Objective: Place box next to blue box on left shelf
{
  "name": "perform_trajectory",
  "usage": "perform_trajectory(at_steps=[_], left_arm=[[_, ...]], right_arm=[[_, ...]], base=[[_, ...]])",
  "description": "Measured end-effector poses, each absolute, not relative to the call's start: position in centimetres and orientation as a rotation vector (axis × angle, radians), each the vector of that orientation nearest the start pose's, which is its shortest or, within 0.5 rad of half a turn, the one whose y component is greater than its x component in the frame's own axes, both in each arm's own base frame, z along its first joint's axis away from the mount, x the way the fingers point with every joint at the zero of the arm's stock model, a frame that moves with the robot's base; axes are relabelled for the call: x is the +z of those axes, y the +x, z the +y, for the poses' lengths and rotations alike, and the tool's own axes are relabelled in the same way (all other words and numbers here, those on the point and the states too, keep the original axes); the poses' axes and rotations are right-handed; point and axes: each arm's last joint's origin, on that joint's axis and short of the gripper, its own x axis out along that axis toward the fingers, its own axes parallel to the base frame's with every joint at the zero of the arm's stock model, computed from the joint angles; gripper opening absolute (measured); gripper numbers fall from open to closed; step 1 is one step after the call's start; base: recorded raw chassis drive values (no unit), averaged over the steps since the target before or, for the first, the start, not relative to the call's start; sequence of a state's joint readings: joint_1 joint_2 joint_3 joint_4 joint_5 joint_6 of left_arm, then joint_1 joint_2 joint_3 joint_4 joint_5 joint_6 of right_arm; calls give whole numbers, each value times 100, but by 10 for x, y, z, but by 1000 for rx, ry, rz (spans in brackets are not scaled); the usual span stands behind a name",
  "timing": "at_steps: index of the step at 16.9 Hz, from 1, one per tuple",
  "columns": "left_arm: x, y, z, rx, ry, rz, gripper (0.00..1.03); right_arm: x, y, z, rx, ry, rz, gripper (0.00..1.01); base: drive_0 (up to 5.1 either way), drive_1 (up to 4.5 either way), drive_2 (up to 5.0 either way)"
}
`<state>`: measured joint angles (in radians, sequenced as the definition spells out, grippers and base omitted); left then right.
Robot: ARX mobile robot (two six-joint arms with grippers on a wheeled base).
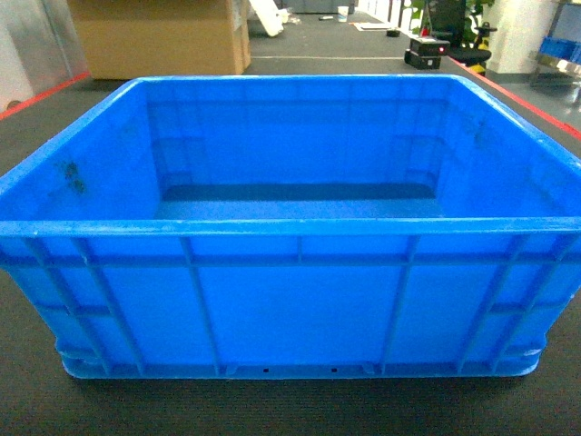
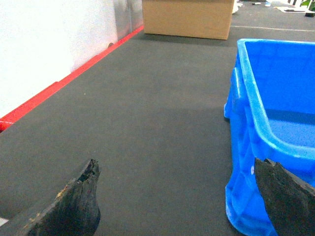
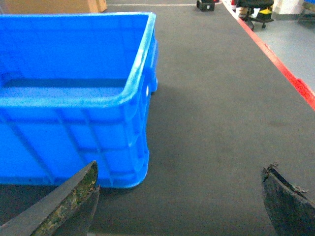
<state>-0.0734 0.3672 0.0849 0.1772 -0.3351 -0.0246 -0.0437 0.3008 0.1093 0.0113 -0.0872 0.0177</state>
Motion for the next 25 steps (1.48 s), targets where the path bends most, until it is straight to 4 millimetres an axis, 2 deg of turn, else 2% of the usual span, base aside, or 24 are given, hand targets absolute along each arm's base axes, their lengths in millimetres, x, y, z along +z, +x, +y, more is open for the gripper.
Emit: perform_trajectory(at_steps=[3,5,6,10,11,13,15,18,20,25], left_arm=[[209,149,-1,227,-10,44,98],[229,178,-4,187,-14,52,98],[234,195,-5,182,-24,87,98],[234,269,-2,172,-56,268,98],[233,281,-2,160,-68,290,98],[221,305,-7,135,-87,366,98],[213,317,-14,114,-81,423,98],[205,325,-22,86,-72,482,98],[192,331,-23,89,-64,530,98],[190,335,-23,88,-48,539,98]], right_arm=[[217,148,4,65,19,119,98],[238,182,9,77,19,147,98],[242,201,12,83,23,194,98],[237,285,22,88,60,388,98],[235,297,23,87,68,407,98],[214,324,27,86,96,494,98],[199,335,32,89,110,558,98],[201,342,36,97,119,547,98],[195,344,37,93,117,567,98],[193,345,37,86,105,575,98]], base=[[0,0,0],[0,0,0],[0,0,0],[0,0,0],[0,0,0],[0,0,0],[0,0,0],[0,0,0],[0,0,0],[0,0,0]])
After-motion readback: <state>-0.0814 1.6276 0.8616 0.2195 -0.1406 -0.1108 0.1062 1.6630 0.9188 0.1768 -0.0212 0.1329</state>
